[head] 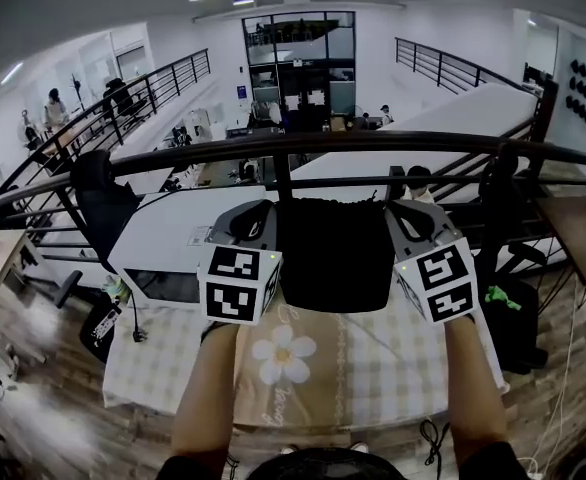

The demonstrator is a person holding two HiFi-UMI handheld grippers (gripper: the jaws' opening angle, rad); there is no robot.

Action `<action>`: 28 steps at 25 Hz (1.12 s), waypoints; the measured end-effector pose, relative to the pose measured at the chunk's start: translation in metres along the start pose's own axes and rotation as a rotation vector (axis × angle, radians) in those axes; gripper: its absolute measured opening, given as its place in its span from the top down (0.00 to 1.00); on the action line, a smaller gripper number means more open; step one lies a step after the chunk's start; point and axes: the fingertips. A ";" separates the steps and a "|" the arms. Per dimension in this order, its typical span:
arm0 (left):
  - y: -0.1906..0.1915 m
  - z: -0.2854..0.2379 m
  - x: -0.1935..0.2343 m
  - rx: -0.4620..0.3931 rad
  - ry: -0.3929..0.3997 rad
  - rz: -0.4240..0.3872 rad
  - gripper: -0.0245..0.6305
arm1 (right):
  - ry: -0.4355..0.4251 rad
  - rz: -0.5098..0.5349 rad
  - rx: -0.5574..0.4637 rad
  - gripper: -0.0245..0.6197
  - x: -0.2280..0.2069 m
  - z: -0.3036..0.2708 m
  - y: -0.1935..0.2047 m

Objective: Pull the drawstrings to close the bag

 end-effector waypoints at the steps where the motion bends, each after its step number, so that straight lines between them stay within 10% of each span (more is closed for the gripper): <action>1: -0.004 0.002 0.002 -0.022 -0.011 0.024 0.92 | 0.014 -0.015 -0.019 0.93 -0.001 0.001 -0.004; 28: 0.022 0.027 0.018 -0.035 -0.146 0.147 0.92 | 0.163 -0.126 -0.061 0.93 -0.004 0.017 0.000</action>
Point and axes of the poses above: the fingertips, and each gripper's own axes: z backward along the fingers, x to its left, y out of its underside, and after that the axes turned 5 degrees about y, right-handed
